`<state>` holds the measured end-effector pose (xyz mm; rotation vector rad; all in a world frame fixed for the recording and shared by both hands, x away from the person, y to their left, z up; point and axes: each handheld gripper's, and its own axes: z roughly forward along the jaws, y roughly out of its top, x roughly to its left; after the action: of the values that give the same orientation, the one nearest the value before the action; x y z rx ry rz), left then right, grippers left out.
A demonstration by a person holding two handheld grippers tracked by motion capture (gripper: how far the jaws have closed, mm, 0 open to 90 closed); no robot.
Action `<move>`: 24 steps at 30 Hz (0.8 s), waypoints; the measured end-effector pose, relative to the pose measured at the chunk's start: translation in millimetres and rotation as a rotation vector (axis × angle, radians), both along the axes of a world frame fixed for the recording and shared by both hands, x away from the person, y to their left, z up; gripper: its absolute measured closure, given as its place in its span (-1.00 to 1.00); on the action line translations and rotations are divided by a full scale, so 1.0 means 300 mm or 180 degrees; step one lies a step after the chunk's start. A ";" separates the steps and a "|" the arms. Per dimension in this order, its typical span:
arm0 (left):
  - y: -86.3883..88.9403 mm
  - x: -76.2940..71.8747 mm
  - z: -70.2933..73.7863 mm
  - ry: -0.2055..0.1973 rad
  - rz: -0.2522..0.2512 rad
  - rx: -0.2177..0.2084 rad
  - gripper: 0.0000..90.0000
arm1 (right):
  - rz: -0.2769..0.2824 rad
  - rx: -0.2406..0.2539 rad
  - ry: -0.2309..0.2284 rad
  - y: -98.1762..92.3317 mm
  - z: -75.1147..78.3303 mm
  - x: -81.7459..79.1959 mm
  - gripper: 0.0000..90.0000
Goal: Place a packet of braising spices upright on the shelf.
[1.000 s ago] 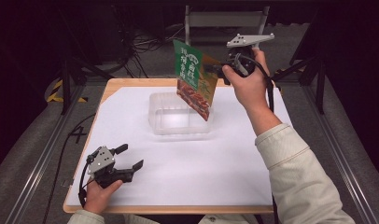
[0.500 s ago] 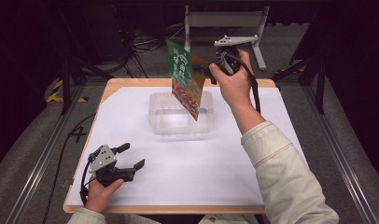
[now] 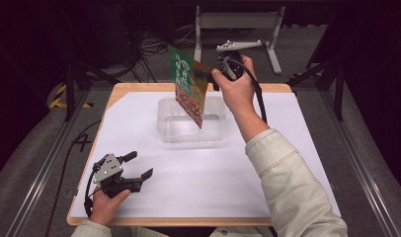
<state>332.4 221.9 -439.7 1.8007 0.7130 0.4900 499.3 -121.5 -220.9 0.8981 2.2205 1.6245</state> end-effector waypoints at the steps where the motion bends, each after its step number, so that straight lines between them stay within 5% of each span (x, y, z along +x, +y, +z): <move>1: 0.000 0.000 0.000 0.0000 0.0000 0.0001 -0.63 | -0.0002 0.0005 0.0006 0.003 -0.004 0.002 1.00; 24: -0.004 0.001 0.000 0.0005 -0.0004 0.0011 -0.63 | 0.0009 -0.0012 0.0132 0.041 -0.105 0.043 1.00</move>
<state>332.9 220.8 -439.8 1.8048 0.7124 0.4893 512.0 -109.2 -252.4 0.9363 2.2524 1.6168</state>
